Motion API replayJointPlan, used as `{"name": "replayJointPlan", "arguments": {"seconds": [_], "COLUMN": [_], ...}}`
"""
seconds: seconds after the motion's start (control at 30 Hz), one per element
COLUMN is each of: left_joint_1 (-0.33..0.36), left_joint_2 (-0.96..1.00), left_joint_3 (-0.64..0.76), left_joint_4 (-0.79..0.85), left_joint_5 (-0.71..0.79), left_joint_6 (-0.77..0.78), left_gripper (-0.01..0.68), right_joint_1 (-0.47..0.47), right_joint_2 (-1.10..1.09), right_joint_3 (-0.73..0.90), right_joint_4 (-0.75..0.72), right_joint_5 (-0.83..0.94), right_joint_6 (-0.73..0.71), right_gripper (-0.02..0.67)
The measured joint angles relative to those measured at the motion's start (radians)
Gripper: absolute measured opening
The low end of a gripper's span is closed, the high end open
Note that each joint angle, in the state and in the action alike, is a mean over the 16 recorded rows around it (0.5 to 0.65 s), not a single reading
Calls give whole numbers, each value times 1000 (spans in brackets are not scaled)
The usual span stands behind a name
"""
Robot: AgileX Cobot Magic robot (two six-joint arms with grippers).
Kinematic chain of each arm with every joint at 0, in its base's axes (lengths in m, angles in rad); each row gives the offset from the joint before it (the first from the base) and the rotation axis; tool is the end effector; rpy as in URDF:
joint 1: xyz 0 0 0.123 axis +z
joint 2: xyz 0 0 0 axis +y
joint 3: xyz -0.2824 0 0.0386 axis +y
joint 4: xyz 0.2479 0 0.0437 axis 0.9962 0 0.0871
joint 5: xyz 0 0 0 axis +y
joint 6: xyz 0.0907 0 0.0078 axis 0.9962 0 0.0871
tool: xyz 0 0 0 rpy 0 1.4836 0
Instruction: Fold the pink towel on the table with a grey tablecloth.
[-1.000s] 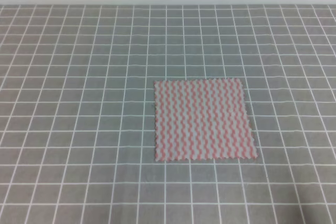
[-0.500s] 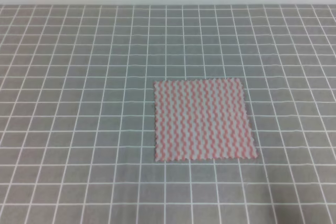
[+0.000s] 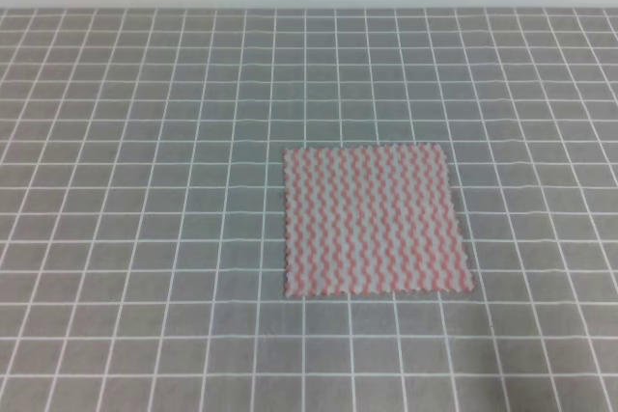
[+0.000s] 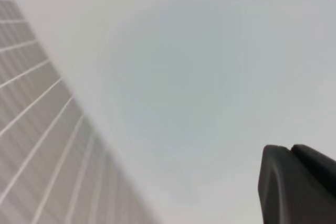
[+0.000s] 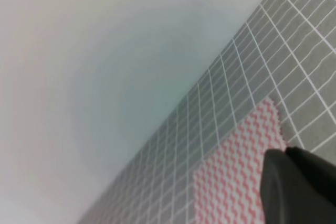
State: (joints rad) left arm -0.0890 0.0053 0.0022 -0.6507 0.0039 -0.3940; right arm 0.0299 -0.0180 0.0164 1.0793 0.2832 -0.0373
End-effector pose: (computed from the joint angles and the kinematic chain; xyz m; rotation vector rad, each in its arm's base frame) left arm 0.0566 -0.0053 0.2118 -0.7172 1.3892 -0.9080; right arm 0.0522 0.0241 0.1963 0.6340 1.5930 1.0010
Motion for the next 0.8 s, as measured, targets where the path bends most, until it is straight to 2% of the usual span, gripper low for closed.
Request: {"name": "replayJointPlan", "arguments": {"seconds": [0.13,0.37,0.57,0.8], "left_joint_1": [0,0,0,0], "left_joint_2": [63,276,504,733], "left_joint_3": [-53,-237,-408,-508], "left_joint_4": [13,7,-87,-294], "left_joint_5": [117,379,478,530], "left_joint_6": [113,427,702,962], "left_gripper": [-2,-2,-2,-2], "right_joint_1": [0,0,0,0], "right_joint_2": [35,163,287,369], "right_joint_3": [-16,-49,-82,-132], "right_joint_4": [-25,17,182,381], "right_joint_5": [53,139,131,98], "right_joint_6": [-48,-204,-361,-578], "right_gripper": [-17,-17,-17,-17]}}
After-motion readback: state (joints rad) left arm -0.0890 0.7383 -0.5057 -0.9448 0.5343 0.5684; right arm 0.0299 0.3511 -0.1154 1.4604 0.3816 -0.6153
